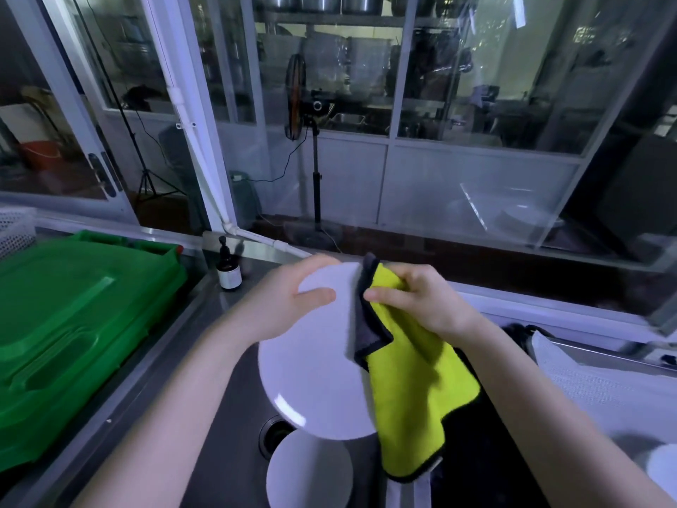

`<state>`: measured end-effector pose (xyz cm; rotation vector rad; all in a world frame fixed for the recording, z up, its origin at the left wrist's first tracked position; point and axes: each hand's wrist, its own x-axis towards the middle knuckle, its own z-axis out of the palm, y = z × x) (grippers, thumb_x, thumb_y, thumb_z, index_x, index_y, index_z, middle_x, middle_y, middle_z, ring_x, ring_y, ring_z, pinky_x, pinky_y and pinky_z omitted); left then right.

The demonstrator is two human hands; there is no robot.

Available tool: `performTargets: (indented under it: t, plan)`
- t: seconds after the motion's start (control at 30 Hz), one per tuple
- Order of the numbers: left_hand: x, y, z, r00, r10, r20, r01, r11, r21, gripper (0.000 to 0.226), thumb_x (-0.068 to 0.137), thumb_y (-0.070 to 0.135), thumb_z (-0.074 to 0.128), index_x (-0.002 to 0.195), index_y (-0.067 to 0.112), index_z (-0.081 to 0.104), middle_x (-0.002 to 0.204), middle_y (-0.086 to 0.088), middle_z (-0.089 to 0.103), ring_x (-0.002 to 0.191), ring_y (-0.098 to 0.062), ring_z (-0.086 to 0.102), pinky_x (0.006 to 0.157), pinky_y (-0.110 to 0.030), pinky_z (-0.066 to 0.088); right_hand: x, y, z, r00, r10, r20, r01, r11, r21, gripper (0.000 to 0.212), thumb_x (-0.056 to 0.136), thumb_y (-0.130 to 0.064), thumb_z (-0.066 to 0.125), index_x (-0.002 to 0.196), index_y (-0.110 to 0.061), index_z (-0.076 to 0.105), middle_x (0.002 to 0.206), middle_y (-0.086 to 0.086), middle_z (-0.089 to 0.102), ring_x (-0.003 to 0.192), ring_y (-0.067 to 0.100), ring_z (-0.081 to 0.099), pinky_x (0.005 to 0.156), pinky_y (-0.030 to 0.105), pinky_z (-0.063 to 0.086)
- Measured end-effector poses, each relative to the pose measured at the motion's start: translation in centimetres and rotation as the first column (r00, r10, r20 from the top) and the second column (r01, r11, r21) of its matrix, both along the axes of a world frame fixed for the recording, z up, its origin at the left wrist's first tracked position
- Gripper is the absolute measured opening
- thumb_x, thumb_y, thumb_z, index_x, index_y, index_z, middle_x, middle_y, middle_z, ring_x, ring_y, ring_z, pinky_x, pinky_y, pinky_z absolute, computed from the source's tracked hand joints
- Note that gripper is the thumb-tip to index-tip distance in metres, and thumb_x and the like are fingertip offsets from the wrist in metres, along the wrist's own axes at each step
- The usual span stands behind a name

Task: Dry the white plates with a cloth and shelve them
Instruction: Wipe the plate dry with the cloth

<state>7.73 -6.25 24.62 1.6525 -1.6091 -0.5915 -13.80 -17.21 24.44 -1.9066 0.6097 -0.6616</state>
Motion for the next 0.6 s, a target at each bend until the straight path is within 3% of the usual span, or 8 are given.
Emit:
performTargets:
  t: [0.03,0.1,0.17,0.23,0.3,0.37,0.47,0.6]
  plan:
    - [0.0,-0.2,0.2,0.999,-0.040,0.012,0.040,0.999,0.001,0.034,0.093,0.032,0.067,0.123,0.045,0.060,0.124,0.023,0.064,0.120,0.003,0.055,0.101,-0.018,0.041,0.2,0.0,0.3,0.999,0.024,-0.025,-0.024,0.999,-0.026,0.024,0.084,-0.019,0.075,0.068,-0.012,0.059,0.065,-0.006,0.050,0.063,0.006,0.044,0.060,0.023,0.039]
    - [0.0,0.1,0.0,0.989,-0.023,-0.144,0.013,0.997,-0.076,0.037,0.089,0.029,0.069,0.119,0.049,0.062,0.118,0.022,0.067,0.112,0.003,0.060,0.094,-0.017,0.045,0.2,0.1,0.3,0.999,0.027,0.045,-0.027,1.000,-0.001,0.021,0.086,-0.016,0.073,0.070,-0.008,0.062,0.066,-0.006,0.052,0.065,0.006,0.045,0.063,0.022,0.039]
    - [-0.4,1.0,-1.2,0.895,0.157,-0.416,-0.246,0.955,-0.168,0.034,0.084,0.035,0.067,0.110,0.057,0.065,0.107,0.025,0.070,0.099,0.004,0.064,0.083,-0.021,0.049,-0.2,0.1,-0.5,0.976,-0.103,0.190,0.093,0.994,0.064,0.025,0.087,-0.012,0.071,0.064,-0.021,0.064,0.062,-0.014,0.056,0.058,0.000,0.048,0.058,0.019,0.041]
    - [-1.8,1.8,-3.5,0.751,0.273,-0.601,-0.458,0.871,-0.177,0.028,0.083,0.041,0.064,0.102,0.061,0.065,0.106,0.030,0.070,0.099,0.008,0.065,0.079,-0.016,0.048,-0.4,0.5,-1.8,0.883,-0.321,0.342,0.222,0.929,0.297,0.020,0.087,-0.014,0.070,0.068,-0.022,0.069,0.066,-0.008,0.065,0.060,0.005,0.057,0.058,0.024,0.046]
    - [-3.9,2.1,-5.6,0.656,0.252,-0.711,-0.499,0.852,-0.158,0.030,0.088,0.041,0.061,0.111,0.059,0.063,0.117,0.028,0.068,0.113,0.008,0.061,0.088,-0.014,0.047,-0.1,1.4,-3.3,0.783,-0.478,0.398,0.197,0.797,0.571,0.008,0.086,-0.018,0.069,0.079,-0.016,0.073,0.079,0.005,0.074,0.070,0.016,0.068,0.064,0.029,0.054]
    - [-5.0,1.6,-6.5,0.602,0.251,-0.758,-0.532,0.834,-0.146,0.031,0.098,0.035,0.059,0.123,0.052,0.059,0.128,0.024,0.065,0.124,0.004,0.056,0.101,-0.024,0.044,0.3,2.4,-4.5,0.754,-0.532,0.384,0.180,0.731,0.658,0.010,0.080,-0.024,0.071,0.081,-0.015,0.075,0.086,0.011,0.075,0.076,0.021,0.071,0.067,0.031,0.057]
    - [-3.9,1.0,-5.9,0.644,0.295,-0.706,-0.539,0.829,-0.146,0.031,0.105,0.023,0.053,0.123,0.048,0.056,0.125,0.022,0.066,0.122,0.001,0.057,0.105,-0.029,0.046,0.4,2.4,-4.3,0.781,-0.501,0.373,0.177,0.751,0.636,0.014,0.078,-0.027,0.072,0.085,-0.014,0.075,0.092,0.015,0.075,0.081,0.024,0.071,0.069,0.034,0.058]
    - [-0.9,0.9,-3.3,0.881,0.248,-0.404,-0.353,0.911,-0.211,0.029,0.104,0.021,0.052,0.125,0.042,0.057,0.111,0.031,0.066,0.105,0.011,0.059,0.085,-0.013,0.043,-0.2,0.2,-1.5,0.890,-0.316,0.330,0.202,0.920,0.336,0.008,0.087,-0.016,0.071,0.079,-0.016,0.072,0.076,0.001,0.072,0.068,0.011,0.065,0.062,0.025,0.052]
